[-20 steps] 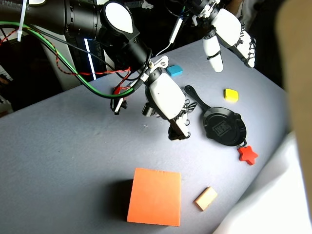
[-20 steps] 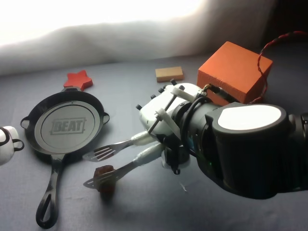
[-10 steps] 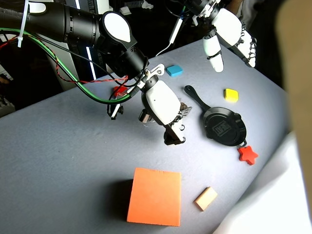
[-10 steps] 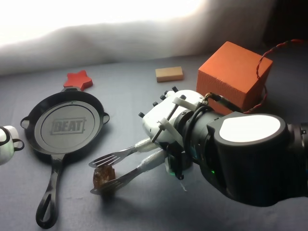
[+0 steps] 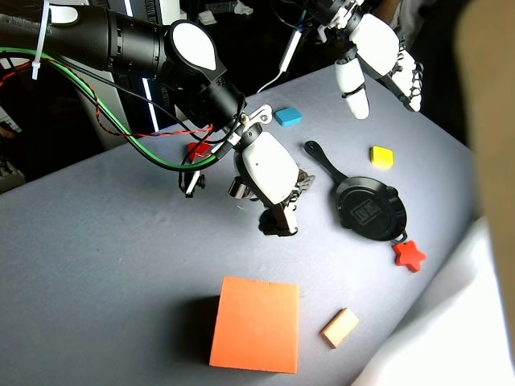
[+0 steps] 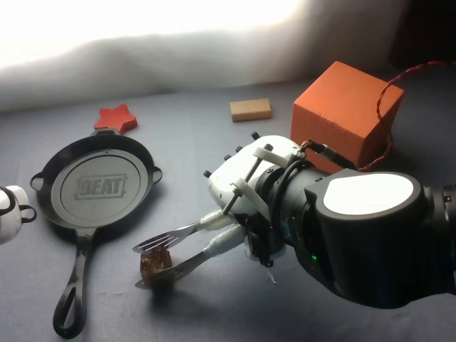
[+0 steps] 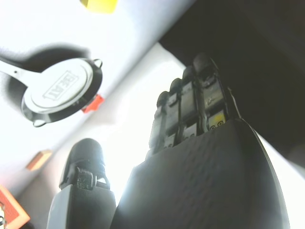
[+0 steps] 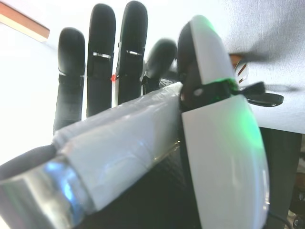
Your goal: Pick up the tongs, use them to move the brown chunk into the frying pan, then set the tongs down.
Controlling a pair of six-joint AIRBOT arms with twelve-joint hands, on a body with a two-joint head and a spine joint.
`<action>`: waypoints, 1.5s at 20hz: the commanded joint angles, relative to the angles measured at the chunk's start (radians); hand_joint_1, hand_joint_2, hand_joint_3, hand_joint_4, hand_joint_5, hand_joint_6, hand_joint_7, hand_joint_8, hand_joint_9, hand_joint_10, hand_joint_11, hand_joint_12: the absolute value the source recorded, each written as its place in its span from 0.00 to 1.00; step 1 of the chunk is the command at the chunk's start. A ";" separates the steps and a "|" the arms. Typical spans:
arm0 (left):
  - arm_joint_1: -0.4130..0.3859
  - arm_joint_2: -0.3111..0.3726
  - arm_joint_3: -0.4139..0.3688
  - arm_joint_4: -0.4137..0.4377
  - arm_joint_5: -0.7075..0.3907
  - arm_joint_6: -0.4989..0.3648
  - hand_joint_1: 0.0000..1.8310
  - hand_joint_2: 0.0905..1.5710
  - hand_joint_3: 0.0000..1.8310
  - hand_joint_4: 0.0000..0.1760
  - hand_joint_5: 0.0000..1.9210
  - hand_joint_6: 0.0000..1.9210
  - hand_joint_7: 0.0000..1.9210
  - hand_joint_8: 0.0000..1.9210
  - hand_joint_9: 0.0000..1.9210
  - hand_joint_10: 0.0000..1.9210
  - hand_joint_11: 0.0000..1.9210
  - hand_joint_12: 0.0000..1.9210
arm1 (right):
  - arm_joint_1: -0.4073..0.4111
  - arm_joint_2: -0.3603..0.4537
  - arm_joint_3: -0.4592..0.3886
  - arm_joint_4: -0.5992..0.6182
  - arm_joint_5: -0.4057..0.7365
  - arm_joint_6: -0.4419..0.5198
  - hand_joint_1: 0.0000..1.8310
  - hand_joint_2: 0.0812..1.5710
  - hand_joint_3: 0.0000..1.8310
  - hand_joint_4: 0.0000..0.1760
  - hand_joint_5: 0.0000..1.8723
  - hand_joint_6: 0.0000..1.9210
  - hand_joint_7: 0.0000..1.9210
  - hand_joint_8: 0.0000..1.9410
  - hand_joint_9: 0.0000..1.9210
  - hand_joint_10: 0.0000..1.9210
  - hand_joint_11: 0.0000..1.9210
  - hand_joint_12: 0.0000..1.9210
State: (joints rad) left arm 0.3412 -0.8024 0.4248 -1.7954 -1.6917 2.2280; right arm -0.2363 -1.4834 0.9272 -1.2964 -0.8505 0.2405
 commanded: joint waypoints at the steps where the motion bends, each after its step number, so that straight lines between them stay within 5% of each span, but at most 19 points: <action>1: -0.007 0.003 0.002 0.087 -0.066 0.007 0.02 0.81 0.00 0.00 0.05 0.00 0.06 0.00 0.06 0.00 0.00 0.21 | 0.001 0.005 -0.004 -0.072 -0.003 -0.008 0.60 0.75 0.00 0.00 0.44 0.64 0.64 0.07 0.53 0.33 0.33 0.80; 3: -0.007 0.003 0.002 0.087 -0.066 0.007 0.02 0.81 0.00 0.00 0.05 0.00 0.06 0.00 0.06 0.00 0.00 0.20 | -0.003 0.012 -0.019 -0.072 -0.005 -0.016 0.60 0.76 0.00 0.00 0.44 0.65 0.67 0.07 0.55 0.33 0.34 0.80; 5: -0.007 0.002 0.000 0.087 -0.066 0.008 0.03 0.81 0.00 0.00 0.05 0.00 0.06 0.00 0.05 0.00 0.00 0.22 | -0.011 0.025 -0.046 -0.072 -0.005 -0.024 0.34 0.87 0.01 0.00 0.54 0.41 0.73 0.09 0.60 0.48 0.42 0.87; 6: -0.007 0.002 -0.001 0.087 -0.066 0.008 0.03 0.81 0.00 0.00 0.05 0.00 0.06 0.00 0.05 0.00 0.00 0.21 | -0.016 0.032 -0.060 -0.072 -0.005 -0.027 0.17 0.93 0.01 0.00 0.59 0.66 0.73 0.61 0.67 0.84 0.56 0.98; 7: -0.007 0.002 -0.001 0.087 -0.066 0.008 0.04 0.81 0.00 0.00 0.04 0.00 0.06 0.00 0.05 0.00 0.00 0.20 | -0.019 0.037 -0.069 -0.072 -0.005 -0.029 0.16 0.93 0.00 0.60 0.67 0.80 0.78 0.82 0.75 0.96 0.67 1.00; 8: -0.007 0.002 -0.001 0.087 -0.066 0.008 0.04 0.81 0.00 0.00 0.04 0.00 0.06 0.00 0.05 0.00 0.00 0.20 | -0.020 0.040 -0.073 -0.072 -0.005 -0.030 0.16 0.93 0.00 0.60 0.67 0.80 0.78 0.82 0.75 0.96 0.67 1.00; 9: -0.007 0.002 -0.001 0.087 -0.066 0.009 0.05 0.80 0.00 0.00 0.05 0.00 0.07 0.00 0.06 0.00 0.00 0.21 | -0.022 0.043 -0.077 -0.072 -0.006 -0.031 0.18 0.95 0.00 0.92 0.73 0.91 0.82 0.94 0.83 0.99 0.77 1.00; 10: -0.007 0.002 -0.001 0.087 -0.066 0.009 0.05 0.80 0.00 0.00 0.05 0.00 0.06 0.00 0.05 0.00 0.00 0.19 | -0.022 0.046 -0.080 -0.072 -0.008 -0.031 0.23 0.96 0.01 0.98 0.75 0.98 0.84 0.99 0.88 1.00 0.84 1.00; 15: -0.007 0.002 -0.001 0.087 -0.066 0.010 0.04 0.80 0.00 0.00 0.05 0.00 0.06 0.00 0.05 0.00 0.00 0.20 | -0.017 0.074 -0.109 -0.072 -0.009 -0.036 0.40 0.97 0.00 1.00 0.77 1.00 0.85 1.00 0.93 1.00 0.92 1.00; 21: -0.007 0.002 -0.001 0.087 -0.066 0.010 0.03 0.80 0.00 0.00 0.04 0.00 0.05 0.00 0.05 0.00 0.00 0.20 | 0.026 0.099 -0.109 -0.074 0.004 -0.048 0.40 0.96 0.00 1.00 0.77 1.00 0.85 1.00 0.91 1.00 0.89 1.00; 27: -0.008 0.001 -0.001 0.087 -0.064 0.010 0.04 0.80 0.00 0.00 0.05 0.00 0.07 0.00 0.06 0.00 0.00 0.22 | 0.069 0.099 0.025 -0.324 0.248 0.073 0.40 0.97 0.00 1.00 0.75 1.00 0.84 1.00 0.90 1.00 0.89 1.00; 30: -0.008 0.001 -0.001 0.087 -0.062 0.010 0.03 0.80 0.00 0.00 0.05 0.00 0.06 0.00 0.06 0.00 0.00 0.21 | 0.063 0.049 0.114 -0.420 0.278 0.116 0.44 0.95 0.00 1.00 0.76 1.00 0.84 1.00 0.90 1.00 0.89 1.00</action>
State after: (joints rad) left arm 0.3405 -0.8066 0.4248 -1.7947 -1.6863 2.2314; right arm -0.1814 -1.4475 1.0607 -1.6768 -0.5755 0.3569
